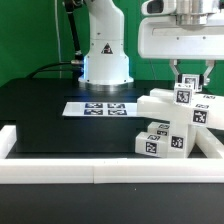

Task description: Assemble chair

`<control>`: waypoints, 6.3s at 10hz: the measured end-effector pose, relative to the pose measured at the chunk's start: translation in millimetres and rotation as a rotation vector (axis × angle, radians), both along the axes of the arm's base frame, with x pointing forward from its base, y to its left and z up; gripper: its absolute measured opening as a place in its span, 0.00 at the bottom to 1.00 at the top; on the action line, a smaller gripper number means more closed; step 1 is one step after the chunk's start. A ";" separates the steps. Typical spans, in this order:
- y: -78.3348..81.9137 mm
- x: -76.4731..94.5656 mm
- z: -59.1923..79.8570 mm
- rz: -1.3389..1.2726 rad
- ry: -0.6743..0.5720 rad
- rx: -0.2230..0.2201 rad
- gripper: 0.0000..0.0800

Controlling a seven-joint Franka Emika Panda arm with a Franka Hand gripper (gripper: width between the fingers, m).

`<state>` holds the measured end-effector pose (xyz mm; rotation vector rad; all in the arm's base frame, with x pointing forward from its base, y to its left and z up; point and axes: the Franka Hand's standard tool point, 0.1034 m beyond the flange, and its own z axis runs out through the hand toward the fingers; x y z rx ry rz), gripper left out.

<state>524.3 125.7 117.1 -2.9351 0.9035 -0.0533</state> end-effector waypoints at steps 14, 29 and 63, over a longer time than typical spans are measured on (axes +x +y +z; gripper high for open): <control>1.7 0.0 0.0 -0.218 0.015 0.027 0.81; -1.5 2.5 0.4 0.549 -0.041 -0.040 0.42; -19.7 4.5 -1.2 -0.633 0.019 0.068 0.51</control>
Offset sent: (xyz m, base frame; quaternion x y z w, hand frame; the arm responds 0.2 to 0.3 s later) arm 0.0000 0.0000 0.0000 0.0000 0.0000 0.1938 0.9810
